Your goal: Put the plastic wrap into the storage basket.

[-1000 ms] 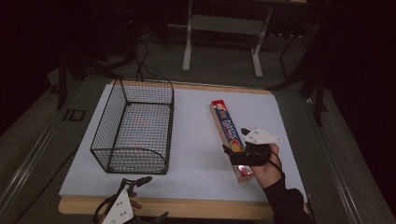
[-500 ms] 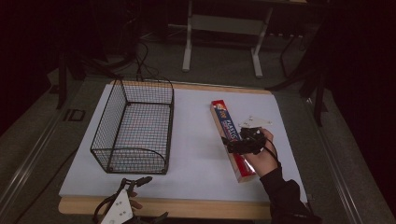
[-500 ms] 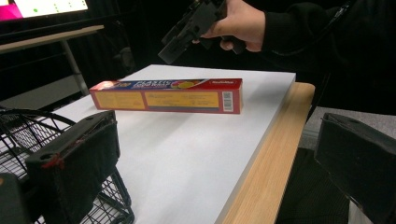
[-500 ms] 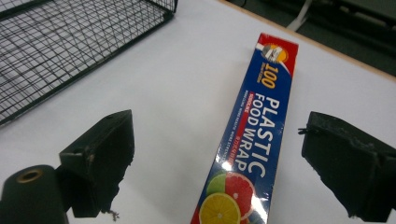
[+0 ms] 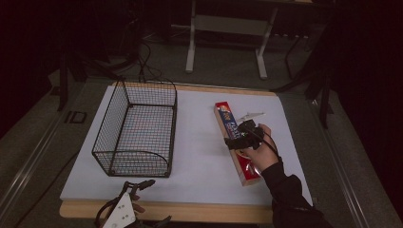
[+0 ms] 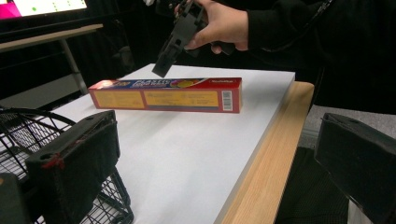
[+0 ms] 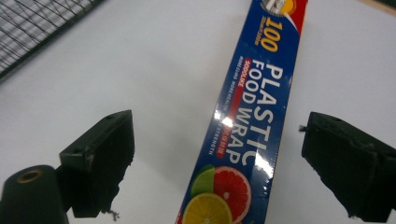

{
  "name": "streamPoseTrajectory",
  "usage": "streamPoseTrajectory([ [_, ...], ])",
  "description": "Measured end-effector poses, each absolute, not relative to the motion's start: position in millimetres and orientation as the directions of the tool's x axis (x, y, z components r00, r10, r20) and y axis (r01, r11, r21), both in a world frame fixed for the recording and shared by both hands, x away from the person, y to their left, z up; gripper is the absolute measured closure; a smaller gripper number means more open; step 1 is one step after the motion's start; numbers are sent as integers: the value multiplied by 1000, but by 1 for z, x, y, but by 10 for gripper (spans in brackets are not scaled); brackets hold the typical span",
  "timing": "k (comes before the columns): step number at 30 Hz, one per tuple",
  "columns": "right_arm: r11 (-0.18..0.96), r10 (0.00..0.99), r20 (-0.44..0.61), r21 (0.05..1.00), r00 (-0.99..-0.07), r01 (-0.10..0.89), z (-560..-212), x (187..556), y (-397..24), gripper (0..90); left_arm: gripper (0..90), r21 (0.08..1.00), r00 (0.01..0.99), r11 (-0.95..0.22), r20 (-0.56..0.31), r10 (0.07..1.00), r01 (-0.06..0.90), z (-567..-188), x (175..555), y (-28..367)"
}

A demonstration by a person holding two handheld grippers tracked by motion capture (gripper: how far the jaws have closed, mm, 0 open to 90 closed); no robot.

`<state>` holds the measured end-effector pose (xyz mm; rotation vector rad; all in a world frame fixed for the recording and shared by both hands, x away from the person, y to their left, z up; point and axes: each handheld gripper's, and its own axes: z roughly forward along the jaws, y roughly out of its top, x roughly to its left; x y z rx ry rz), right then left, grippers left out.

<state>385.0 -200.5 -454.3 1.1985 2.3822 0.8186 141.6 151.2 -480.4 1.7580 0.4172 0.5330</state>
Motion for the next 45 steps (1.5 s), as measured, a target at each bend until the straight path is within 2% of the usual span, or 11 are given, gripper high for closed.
streamPoseTrajectory([
  [20, 421, 866, 45, 473, -499, 774, -464, 428, -197, 122, 5, 970, 836, -244, 132, 532, 2, -480, 142, 151],
  [37, 401, 907, 25, 258, -421, 879, -490, 454, -184, 140, 5, 969, 837, -248, 137, 530, -1, -480, 142, 150],
  [45, 406, 911, -15, 201, -412, 891, -499, 459, -178, 218, 6, 968, 838, -251, 137, 528, -1, -480, 142, 150],
])
